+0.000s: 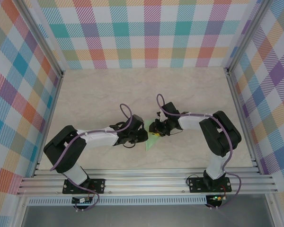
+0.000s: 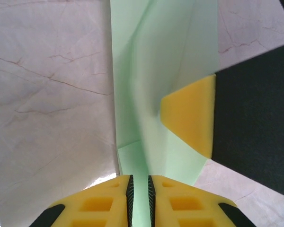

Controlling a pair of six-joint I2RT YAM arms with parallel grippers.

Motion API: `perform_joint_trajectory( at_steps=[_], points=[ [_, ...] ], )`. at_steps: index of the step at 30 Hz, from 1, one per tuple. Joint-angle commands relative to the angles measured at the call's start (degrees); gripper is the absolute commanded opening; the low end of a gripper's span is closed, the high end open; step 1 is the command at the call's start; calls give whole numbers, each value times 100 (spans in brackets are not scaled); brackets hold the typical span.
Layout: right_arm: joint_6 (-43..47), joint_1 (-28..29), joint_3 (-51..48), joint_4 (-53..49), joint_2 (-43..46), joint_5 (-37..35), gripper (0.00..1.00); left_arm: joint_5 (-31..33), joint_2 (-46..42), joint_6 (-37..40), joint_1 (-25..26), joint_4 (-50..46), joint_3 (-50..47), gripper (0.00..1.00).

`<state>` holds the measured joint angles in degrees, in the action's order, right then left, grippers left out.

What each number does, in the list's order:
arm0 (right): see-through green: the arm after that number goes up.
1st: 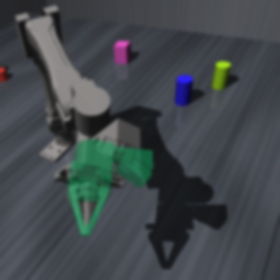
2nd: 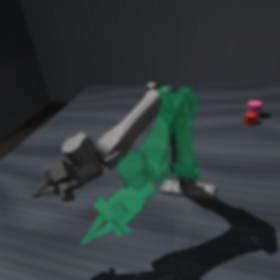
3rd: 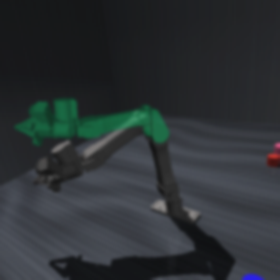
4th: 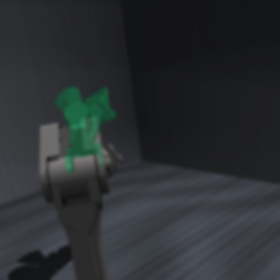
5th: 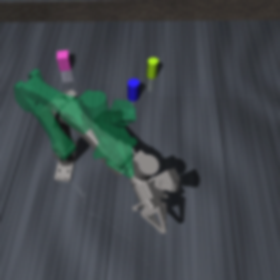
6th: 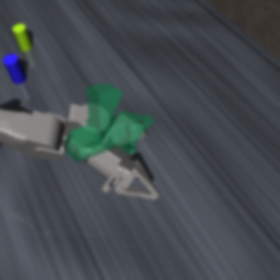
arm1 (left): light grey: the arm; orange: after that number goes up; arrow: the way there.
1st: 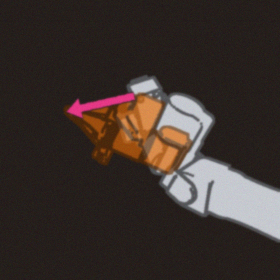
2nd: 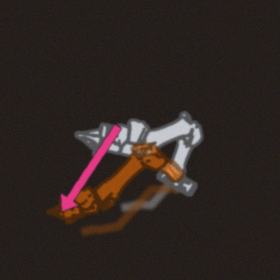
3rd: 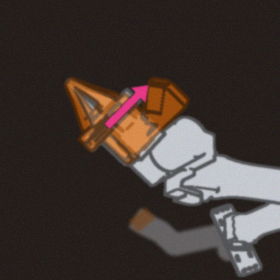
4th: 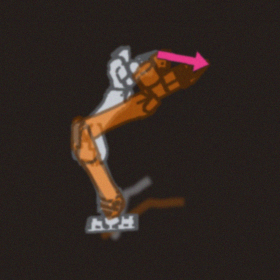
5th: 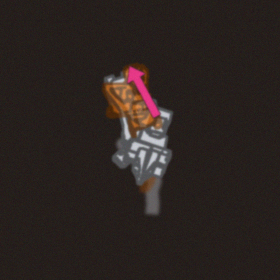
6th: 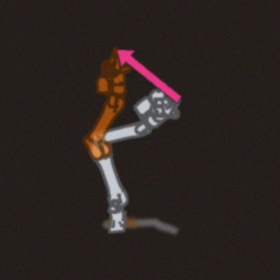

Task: Fold a paper plane with a square sheet of paper (pick it up from the middle)
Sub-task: Fourth fold the wing at the center of the table.

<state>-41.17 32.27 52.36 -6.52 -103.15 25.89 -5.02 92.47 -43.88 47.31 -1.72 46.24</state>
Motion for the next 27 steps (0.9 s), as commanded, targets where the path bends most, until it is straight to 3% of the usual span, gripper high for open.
perform_joint_trajectory(
  at_steps=[1,8,14,18,23,27],
  points=[
    [121,30,186,-376,214,-53,32,282,-450,-17,96,-117,-71,19],
    [240,24,301,-639,472,-158,37,315,-796,-68,207,-57,-220,20],
    [368,-40,196,-1149,1137,-701,45,223,-626,-79,356,51,-181,20],
    [422,-152,117,-1653,1370,-1068,45,16,-384,57,426,139,6,21],
    [246,-218,-305,-1466,1531,-889,44,4,21,164,442,42,278,20],
    [167,-229,-533,-1201,1500,-625,36,281,190,168,437,-139,359,18]
  ],
)
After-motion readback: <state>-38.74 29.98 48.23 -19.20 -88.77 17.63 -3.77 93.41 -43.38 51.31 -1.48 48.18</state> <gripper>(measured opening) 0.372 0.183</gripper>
